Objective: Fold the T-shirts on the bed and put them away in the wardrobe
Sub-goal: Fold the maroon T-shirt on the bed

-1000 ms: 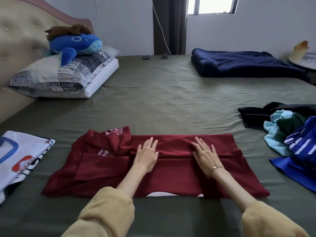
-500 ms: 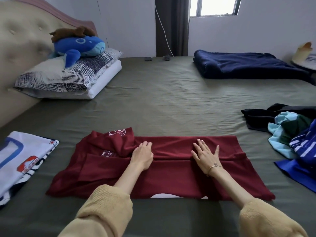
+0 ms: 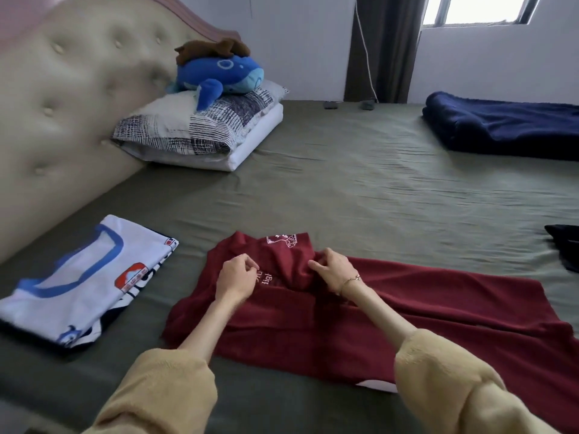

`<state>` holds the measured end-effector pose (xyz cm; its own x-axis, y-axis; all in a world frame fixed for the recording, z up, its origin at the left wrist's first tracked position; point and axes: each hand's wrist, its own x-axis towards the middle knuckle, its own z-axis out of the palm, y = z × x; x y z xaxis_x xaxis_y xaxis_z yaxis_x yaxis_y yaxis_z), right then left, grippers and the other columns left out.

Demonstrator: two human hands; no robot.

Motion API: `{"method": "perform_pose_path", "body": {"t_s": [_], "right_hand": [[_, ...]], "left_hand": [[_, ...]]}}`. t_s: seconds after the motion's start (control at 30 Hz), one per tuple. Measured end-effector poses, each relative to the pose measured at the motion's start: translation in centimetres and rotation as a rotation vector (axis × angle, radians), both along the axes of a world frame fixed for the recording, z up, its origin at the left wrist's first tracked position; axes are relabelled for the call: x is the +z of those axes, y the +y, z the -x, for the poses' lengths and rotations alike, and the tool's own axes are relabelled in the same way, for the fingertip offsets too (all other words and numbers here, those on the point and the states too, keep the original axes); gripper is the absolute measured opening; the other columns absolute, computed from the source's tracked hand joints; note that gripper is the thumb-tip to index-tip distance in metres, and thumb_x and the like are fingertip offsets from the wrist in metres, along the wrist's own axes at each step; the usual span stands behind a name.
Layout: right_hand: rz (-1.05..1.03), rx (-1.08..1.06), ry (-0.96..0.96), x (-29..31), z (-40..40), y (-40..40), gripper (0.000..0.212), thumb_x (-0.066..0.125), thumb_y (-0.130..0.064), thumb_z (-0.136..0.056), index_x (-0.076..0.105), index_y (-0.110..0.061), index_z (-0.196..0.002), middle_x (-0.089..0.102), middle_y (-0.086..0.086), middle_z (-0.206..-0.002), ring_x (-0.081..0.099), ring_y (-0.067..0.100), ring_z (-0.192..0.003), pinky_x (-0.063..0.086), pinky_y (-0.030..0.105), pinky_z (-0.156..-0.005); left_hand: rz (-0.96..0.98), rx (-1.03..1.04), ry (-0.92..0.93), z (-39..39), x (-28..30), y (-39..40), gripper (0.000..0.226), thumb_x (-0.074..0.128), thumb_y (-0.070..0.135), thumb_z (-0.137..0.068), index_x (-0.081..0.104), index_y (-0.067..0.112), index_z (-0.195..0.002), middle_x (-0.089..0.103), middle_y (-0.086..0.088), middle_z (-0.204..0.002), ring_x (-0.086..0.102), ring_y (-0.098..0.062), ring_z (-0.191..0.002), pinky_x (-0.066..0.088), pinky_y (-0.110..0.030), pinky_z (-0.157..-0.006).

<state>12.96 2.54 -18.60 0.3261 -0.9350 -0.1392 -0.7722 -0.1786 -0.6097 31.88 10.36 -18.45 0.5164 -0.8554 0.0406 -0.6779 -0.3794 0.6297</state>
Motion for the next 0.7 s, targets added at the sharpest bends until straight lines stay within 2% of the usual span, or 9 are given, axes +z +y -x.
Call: {"method": "perform_pose_path", "body": {"t_s": [0.1, 0.17, 0.23, 0.3, 0.4, 0.47, 0.5, 0.6, 0.7], "right_hand": [[-0.141, -0.168, -0.113, 0.7, -2.8, -1.2, 0.046, 0.064, -0.044, -0.084, 0.052, -0.006, -0.108, 0.058, 0.014, -0.121, 0.053, 0.031, -0.117, 0.042, 0.034, -0.093], [-0.218, -0.266, -0.18, 0.7, -4.6, -1.9, 0.04, 0.071, -0.04, -0.079, 0.055, -0.008, -0.099, 0.058, 0.011, -0.112, 0.054, 0.03, -0.117, 0.042, 0.031, -0.091], [-0.29, -0.341, -0.265, 0.9, -5.8, -2.1, 0.053, 0.077, -0.033, -0.075, 0.056, -0.002, -0.113, 0.059, 0.013, -0.118, 0.055, 0.03, -0.116, 0.042, 0.031, -0.093], [-0.296, -0.345, -0.314, 0.7, -6.9, -2.3, 0.056, 0.08, -0.028, -0.069, 0.059, -0.001, -0.113, 0.063, 0.013, -0.114, 0.06, 0.029, -0.109, 0.049, 0.032, -0.09], [-0.216, -0.145, -0.458, 1.1, -7.7, -1.1, 0.025, 0.077, -0.015, -0.074, 0.065, -0.007, -0.094, 0.067, 0.006, -0.09, 0.063, 0.021, -0.09, 0.05, 0.022, -0.072], [-0.133, 0.087, -0.468, 1.7, -7.5, 0.0, 0.026, 0.075, -0.011, -0.076, 0.065, -0.007, -0.1, 0.066, 0.003, -0.089, 0.059, 0.014, -0.087, 0.046, 0.015, -0.069], [-0.069, 0.216, -0.399, 2.0, -7.3, 0.6, 0.03, 0.075, -0.013, -0.077, 0.065, -0.005, -0.105, 0.065, 0.002, -0.093, 0.058, 0.012, -0.088, 0.045, 0.014, -0.07], [0.012, 0.548, -0.113, 2.7, -7.1, 2.4, 0.033, 0.072, -0.018, -0.081, 0.067, -0.008, -0.111, 0.062, -0.005, -0.096, 0.054, 0.007, -0.09, 0.038, 0.012, -0.074], [-0.063, 0.675, 0.001, 2.5, -7.1, 3.6, 0.032, 0.068, -0.019, -0.084, 0.066, -0.011, -0.115, 0.068, 0.003, -0.106, 0.056, 0.006, -0.09, 0.039, 0.01, -0.077]], "left_hand": [[-0.006, -0.091, 0.176, -2.4, -0.7, 0.5, 0.029, 0.052, -0.003, -0.082, 0.061, 0.02, -0.066, 0.067, -0.003, -0.07, 0.058, -0.004, -0.043, 0.045, -0.015, -0.05], [-0.009, -0.123, 0.303, -3.4, -1.1, 1.0, 0.031, 0.049, -0.008, -0.082, 0.061, 0.016, -0.067, 0.064, -0.002, -0.067, 0.054, -0.001, -0.036, 0.041, -0.011, -0.043], [-0.01, -0.125, 0.432, -3.6, -1.3, 1.3, 0.032, 0.042, -0.01, -0.084, 0.06, 0.012, -0.069, 0.062, -0.005, -0.068, 0.054, -0.001, -0.036, 0.04, -0.011, -0.042], [-0.004, -0.107, 0.572, -4.0, -1.4, 1.3, 0.035, 0.033, -0.01, -0.087, 0.059, 0.008, -0.071, 0.059, -0.007, -0.067, 0.054, -0.003, -0.035, 0.039, -0.011, -0.04], [-0.018, -0.047, 0.798, -4.5, -1.4, 1.0, 0.04, 0.025, 0.004, -0.098, 0.057, 0.005, -0.074, 0.061, -0.005, -0.054, 0.055, -0.008, -0.033, 0.039, -0.013, -0.036], [-0.035, 0.0, 0.92, -4.9, -1.3, 0.6, 0.052, 0.017, 0.027, -0.104, 0.055, 0.004, -0.077, 0.061, -0.003, -0.044, 0.056, -0.013, -0.032, 0.04, -0.014, -0.034], [-0.042, 0.016, 0.974, -5.1, -1.2, 0.5, 0.059, 0.014, 0.038, -0.103, 0.054, 0.004, -0.078, 0.061, -0.004, -0.044, 0.057, -0.015, -0.033, 0.04, -0.014, -0.033], [-0.067, 0.079, 1.046, -5.1, -0.8, 0.3, 0.067, 0.017, 0.06, -0.096, 0.054, 0.005, -0.086, 0.066, -0.012, -0.07, 0.064, -0.024, -0.051, 0.048, -0.022, -0.045], [-0.071, 0.174, 0.964, -5.1, -0.7, 0.0, 0.067, 0.042, 0.07, -0.084, 0.059, 0.012, -0.112, 0.063, -0.011, -0.106, 0.063, -0.026, -0.084, 0.051, -0.032, -0.063]]}}
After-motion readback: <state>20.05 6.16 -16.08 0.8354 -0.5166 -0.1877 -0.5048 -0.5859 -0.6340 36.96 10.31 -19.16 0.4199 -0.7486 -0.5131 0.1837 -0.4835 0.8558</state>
